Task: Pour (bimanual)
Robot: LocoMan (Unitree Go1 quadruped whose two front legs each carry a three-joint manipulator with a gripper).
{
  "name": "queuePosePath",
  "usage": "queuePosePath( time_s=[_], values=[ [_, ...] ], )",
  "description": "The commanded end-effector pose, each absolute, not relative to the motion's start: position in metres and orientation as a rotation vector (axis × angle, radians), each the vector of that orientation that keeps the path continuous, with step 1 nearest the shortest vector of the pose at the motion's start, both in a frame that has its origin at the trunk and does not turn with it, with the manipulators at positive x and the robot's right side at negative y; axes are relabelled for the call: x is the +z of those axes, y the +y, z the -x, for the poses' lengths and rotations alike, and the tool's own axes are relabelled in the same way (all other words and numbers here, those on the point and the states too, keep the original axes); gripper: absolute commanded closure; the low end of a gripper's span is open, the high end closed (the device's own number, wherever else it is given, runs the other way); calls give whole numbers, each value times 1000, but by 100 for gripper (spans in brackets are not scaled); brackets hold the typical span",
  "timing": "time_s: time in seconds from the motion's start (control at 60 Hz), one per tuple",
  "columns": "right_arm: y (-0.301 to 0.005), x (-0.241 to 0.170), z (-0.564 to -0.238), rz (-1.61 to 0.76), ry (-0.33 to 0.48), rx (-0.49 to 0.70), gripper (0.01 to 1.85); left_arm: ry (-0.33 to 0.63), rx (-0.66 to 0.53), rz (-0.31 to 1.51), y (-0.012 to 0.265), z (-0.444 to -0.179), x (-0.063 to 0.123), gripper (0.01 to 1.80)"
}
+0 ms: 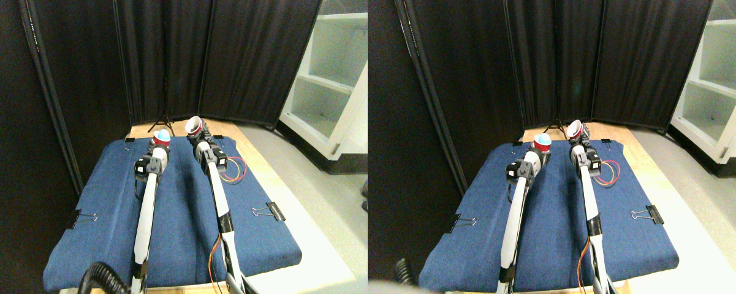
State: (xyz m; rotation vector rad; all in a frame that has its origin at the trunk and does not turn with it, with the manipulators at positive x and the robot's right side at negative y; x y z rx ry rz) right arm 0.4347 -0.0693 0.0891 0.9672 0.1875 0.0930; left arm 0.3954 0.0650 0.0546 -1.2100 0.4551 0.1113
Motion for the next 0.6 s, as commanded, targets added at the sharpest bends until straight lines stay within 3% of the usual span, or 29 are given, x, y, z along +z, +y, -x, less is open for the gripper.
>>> queuePosePath(
  time_s=[0.017,0.25,0.6],
  values=[
    [-76,87,-436,-980,153,93,149,417,107,1246,67,-399,55,148],
    [-89,71,-433,-1100,120,43,149,419,130,1307,68,-401,41,148],
    [-96,45,-424,-1260,143,-22,151,400,211,1341,70,-405,-2,148]
  ],
)
